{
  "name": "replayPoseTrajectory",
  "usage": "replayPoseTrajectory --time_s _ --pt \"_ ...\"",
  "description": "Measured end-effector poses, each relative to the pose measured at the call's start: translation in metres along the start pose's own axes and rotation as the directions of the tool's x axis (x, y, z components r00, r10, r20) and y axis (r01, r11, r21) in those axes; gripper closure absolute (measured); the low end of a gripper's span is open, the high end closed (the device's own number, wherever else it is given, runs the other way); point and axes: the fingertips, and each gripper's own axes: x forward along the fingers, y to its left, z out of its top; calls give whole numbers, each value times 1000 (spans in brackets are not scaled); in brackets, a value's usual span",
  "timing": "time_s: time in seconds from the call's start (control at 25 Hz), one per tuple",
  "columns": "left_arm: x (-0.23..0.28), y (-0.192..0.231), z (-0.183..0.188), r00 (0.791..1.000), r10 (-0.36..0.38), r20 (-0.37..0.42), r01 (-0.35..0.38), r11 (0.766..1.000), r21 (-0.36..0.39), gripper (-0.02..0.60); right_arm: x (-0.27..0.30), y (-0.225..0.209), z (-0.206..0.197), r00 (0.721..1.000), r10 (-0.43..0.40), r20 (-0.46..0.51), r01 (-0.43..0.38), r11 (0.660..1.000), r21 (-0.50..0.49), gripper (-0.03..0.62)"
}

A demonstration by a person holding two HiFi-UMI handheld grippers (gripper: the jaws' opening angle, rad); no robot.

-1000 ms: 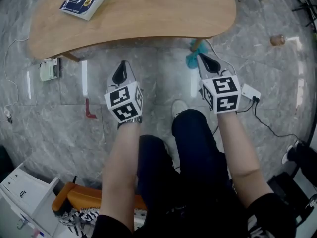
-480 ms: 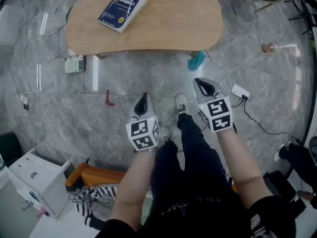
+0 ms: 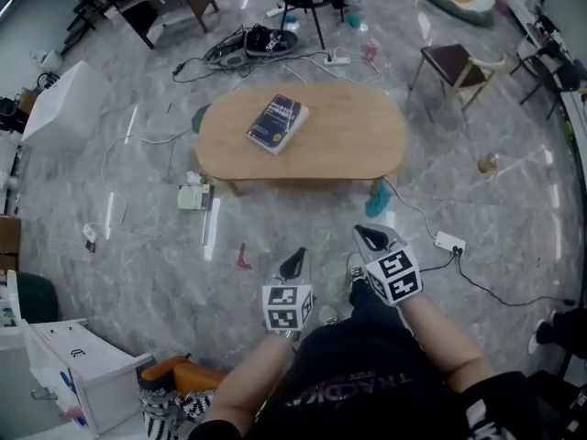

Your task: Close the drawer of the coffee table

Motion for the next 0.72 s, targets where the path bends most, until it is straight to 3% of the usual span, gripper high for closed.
replayPoseTrajectory --time_s 0.32,0.72 --pt "-100 -20 20 992 -58 115 57 998 14 575 -85 94 29 994 24 108 -17 998 -61 592" --pt "-163 -54 -20 988 -97 123 102 994 -36 577 -145 150 -13 997 63 46 -59 995 -81 592"
